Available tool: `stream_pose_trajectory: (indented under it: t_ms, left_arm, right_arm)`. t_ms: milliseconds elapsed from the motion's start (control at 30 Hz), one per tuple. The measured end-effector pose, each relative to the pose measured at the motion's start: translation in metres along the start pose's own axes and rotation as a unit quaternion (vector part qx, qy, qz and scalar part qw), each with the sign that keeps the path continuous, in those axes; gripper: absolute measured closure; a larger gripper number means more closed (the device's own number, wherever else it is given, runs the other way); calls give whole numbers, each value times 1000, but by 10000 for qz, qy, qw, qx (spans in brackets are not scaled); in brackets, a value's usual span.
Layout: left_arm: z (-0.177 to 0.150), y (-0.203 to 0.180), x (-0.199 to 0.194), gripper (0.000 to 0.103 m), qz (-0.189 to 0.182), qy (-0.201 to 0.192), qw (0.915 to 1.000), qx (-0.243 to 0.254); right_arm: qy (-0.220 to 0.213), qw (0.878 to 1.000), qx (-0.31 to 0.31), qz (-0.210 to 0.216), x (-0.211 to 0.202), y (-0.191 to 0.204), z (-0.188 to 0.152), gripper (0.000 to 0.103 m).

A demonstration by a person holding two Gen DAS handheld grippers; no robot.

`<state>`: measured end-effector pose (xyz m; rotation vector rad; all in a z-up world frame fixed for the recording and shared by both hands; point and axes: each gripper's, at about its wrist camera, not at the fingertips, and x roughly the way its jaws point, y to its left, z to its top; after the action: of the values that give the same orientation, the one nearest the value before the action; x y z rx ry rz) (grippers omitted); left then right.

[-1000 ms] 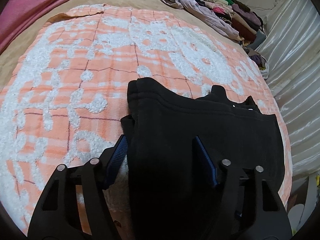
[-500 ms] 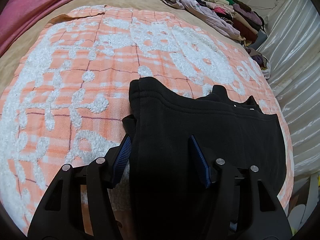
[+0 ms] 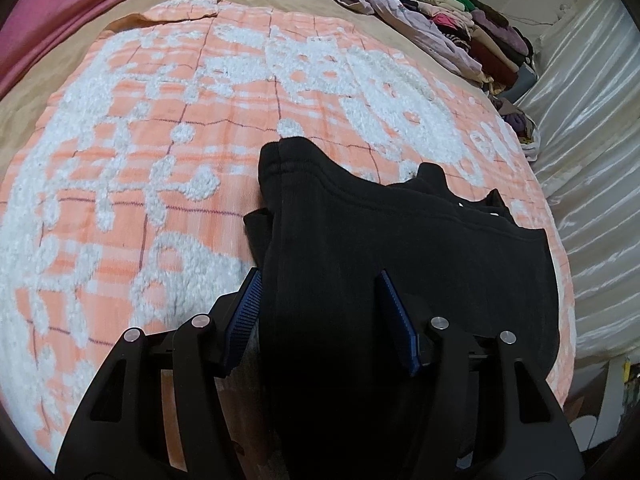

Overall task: Fold small clothes
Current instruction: 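Close both tools on the edge of the folded black shirt, then lift the held shirt edge and fold it over onto the shirt with both tools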

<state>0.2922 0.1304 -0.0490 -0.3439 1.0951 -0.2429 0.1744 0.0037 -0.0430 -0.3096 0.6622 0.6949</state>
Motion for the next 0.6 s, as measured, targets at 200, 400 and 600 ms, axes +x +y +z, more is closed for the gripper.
stream_pose_trajectory:
  t_ms: [200,400,600]
  left_arm:
    - [-1,-6,1,60,12,118,9999,-2]
    - [-2,-15,-3,82,89,64,9999,50]
    - [-4,-26,-7,92,295,-21,9994,181]
  right_arm:
    - [-71,9999,113,72,-7,-2,1,91]
    - [-119,9998,116,86,-9,-2,-1,91]
    - [-236,9994,209,116,-16,-5,-4,91]
